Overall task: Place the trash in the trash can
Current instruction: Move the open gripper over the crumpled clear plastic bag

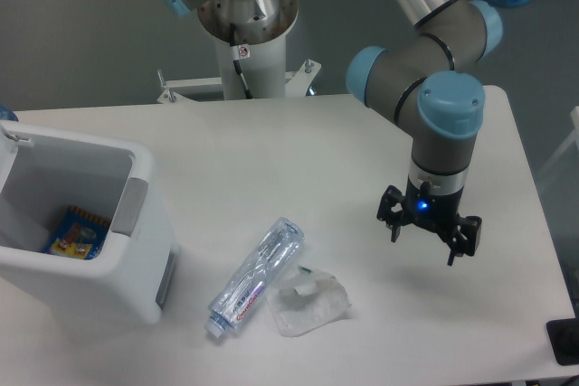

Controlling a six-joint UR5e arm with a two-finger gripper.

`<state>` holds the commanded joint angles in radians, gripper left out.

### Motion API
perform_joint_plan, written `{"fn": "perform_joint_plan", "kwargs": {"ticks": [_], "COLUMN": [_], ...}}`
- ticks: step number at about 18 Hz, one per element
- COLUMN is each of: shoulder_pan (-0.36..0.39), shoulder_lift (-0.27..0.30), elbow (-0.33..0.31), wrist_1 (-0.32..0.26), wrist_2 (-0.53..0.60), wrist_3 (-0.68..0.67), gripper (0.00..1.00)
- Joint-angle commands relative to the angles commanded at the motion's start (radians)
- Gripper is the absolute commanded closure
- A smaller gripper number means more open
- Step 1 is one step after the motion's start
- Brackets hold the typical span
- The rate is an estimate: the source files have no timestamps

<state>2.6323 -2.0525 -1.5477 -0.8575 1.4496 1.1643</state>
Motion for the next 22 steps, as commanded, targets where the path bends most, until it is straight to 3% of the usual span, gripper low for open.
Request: {"fn": "perform_joint_plan", "kwargs": {"ticks": [5, 14, 22], "shoulder_pan": [-0.006, -0.066, -0.149], "shoulder_lift": [-0.002, -0.061, -0.061], "elbow": [-0.060, -0.025, -0.071], "wrist_1": [0.100, 0.095, 0.092], "wrist_2": [-0.072, -0.086, -0.083], "wrist_3": [-0.003, -0.196, -0.210], "gripper": [0.00, 0.00, 0.00]}}
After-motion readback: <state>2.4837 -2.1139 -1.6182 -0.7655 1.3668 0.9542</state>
